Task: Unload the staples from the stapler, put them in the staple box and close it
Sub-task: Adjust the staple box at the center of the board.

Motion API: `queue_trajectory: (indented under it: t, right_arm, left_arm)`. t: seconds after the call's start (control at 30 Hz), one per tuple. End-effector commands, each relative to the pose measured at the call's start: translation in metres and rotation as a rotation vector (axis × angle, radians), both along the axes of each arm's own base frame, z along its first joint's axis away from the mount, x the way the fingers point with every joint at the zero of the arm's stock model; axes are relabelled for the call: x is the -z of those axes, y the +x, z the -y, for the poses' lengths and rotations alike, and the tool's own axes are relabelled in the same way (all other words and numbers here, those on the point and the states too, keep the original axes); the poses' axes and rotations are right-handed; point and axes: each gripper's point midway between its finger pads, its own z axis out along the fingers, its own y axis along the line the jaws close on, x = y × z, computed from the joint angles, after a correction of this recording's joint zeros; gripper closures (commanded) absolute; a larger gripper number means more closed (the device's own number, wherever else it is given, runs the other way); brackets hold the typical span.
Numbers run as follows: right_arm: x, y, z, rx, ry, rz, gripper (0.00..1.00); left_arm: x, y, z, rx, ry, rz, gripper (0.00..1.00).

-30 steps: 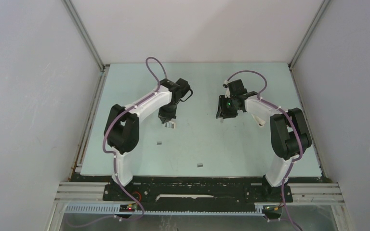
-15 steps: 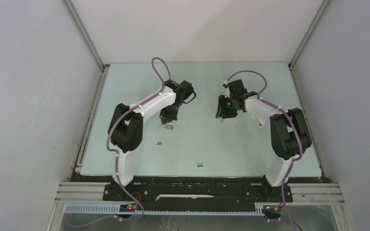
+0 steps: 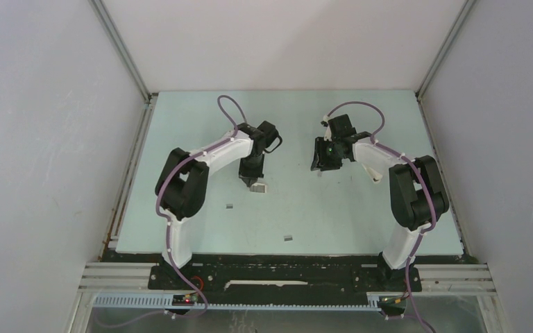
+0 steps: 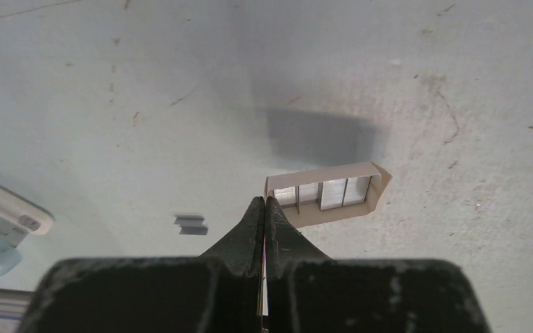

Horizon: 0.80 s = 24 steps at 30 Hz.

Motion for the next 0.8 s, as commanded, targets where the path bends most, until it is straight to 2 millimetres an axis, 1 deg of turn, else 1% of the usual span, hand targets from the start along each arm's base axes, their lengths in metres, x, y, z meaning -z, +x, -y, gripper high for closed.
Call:
queue_trajectory:
  t: [0.0,0.13,0.33,0.47,0.63,0.73,0.77]
  right_arm:
    - [-0.009,0.010,0.000,0.013,0.014,0.036,0.52]
    - [-0.009,0.009,0.000,0.012,0.013,0.037,0.52]
    - [-0.009,0.010,0.001,0.011,0.010,0.039,0.52]
    - [-0.009,0.009,0.001,0.011,0.008,0.039,0.52]
    - [-0.009,0.009,0.000,0.008,0.003,0.042,0.51]
    - [-0.010,0.008,0.001,0.006,-0.002,0.043,0.51]
    - [-0.011,0.008,0.001,0.005,-0.004,0.045,0.51]
  left_arm:
    - [0.001,0.005,0.018,-0.046,-0.111,0.024,1.00]
    - [0.005,0.004,0.019,-0.053,-0.118,0.017,0.99]
    - [0.012,0.000,0.018,-0.068,-0.130,-0.002,0.92]
    - [0.012,0.000,0.017,-0.072,-0.138,-0.001,0.86]
    - [0.007,0.002,0.013,-0.082,-0.138,0.016,0.78]
    - [-0.002,0.003,0.010,-0.088,-0.141,0.038,0.77]
    - [-0.008,0.004,0.009,-0.090,-0.143,0.051,0.77]
